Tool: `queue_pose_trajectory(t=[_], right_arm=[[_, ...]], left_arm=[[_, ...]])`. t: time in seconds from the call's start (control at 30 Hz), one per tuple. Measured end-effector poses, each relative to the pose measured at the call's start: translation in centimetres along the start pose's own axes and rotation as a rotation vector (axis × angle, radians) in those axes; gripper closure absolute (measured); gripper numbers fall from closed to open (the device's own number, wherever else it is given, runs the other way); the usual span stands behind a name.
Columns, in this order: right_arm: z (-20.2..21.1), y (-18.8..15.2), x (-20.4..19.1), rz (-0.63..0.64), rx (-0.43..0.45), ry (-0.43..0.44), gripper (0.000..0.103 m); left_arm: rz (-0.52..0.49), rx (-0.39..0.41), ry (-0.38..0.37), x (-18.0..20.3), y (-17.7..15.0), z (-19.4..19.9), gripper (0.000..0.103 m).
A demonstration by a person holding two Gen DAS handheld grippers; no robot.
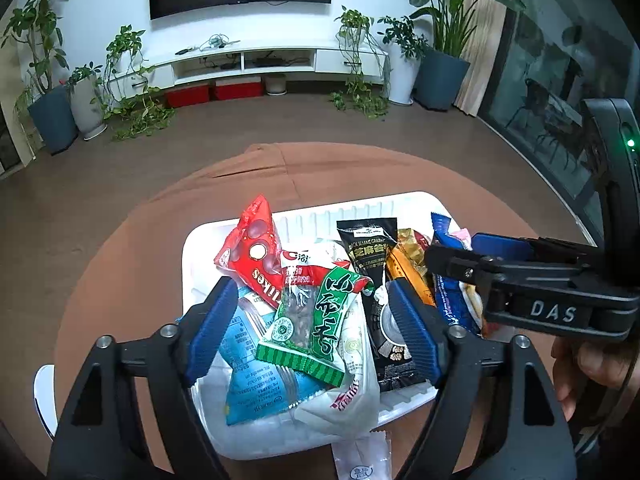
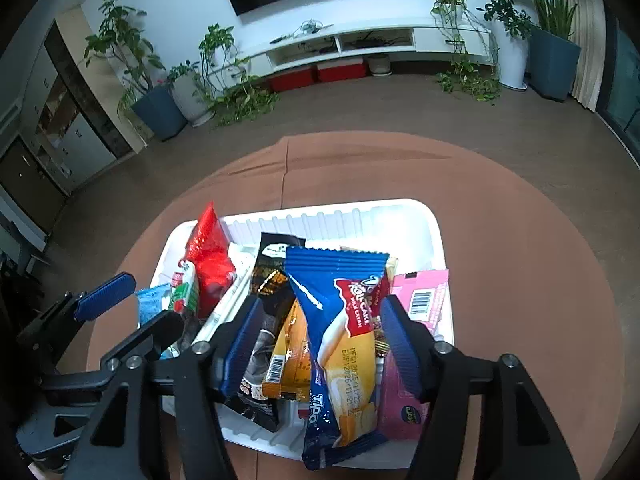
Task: Organize snacks
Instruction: 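Withdraw both tools from the tray toward the white and red packets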
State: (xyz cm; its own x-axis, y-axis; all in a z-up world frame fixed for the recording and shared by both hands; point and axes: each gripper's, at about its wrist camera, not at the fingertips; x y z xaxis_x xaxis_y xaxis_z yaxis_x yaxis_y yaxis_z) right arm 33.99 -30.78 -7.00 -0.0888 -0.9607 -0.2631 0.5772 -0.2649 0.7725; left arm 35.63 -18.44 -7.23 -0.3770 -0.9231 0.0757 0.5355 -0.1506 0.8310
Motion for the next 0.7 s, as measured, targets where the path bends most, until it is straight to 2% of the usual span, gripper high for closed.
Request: queue_pose_trajectory(t=[0.1, 0.27, 0.33, 0.47, 0.6, 0.7], right_arm=[[1.1, 0.2, 0.2, -0.018, 0.031, 0.003, 0.029], [4.6, -0.6, 1.1, -0.056, 0.115, 0.014, 0.020], [6.3, -1.6, 1.6, -0.075, 0.141, 0.018, 0.016], [9.6, -5.0, 2.0, -0.079, 0.160, 0.025, 0.016], [12.2, -9.2, 2.1, -0.085, 0.149, 0.015, 0.016], [13.8, -12.9, 2.2, -0.123, 0.121, 0.013, 0.016]], left_arm=[[-0.002, 0.013, -0.005, 0.2, 0.0, 1.3, 0.013], [-0.019, 0.061, 0.009, 0.3, -0.9, 5.2, 0.001], [-0.030, 0.077, 0.021, 0.3, -1.8, 7.0, 0.001], [-0.054, 0.092, 0.053, 0.5, -4.7, 10.3, 0.001], [-0.024, 0.052, 0.059, 0.6, -7.9, 12.3, 0.001], [0.016, -0.076, 0.076, 0.8, -10.7, 11.8, 0.001]])
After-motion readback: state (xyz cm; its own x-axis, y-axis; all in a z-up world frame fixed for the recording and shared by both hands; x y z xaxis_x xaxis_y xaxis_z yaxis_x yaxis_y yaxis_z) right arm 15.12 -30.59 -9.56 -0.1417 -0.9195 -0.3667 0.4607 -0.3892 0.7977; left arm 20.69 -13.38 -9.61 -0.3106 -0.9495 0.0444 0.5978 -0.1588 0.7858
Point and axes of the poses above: each gripper's, at about its wrist camera, not at the fingertips, and z roughly against the way its jaws point, x to its right, y to its top, and after that the axes turned 14 degrees about x, right-handed
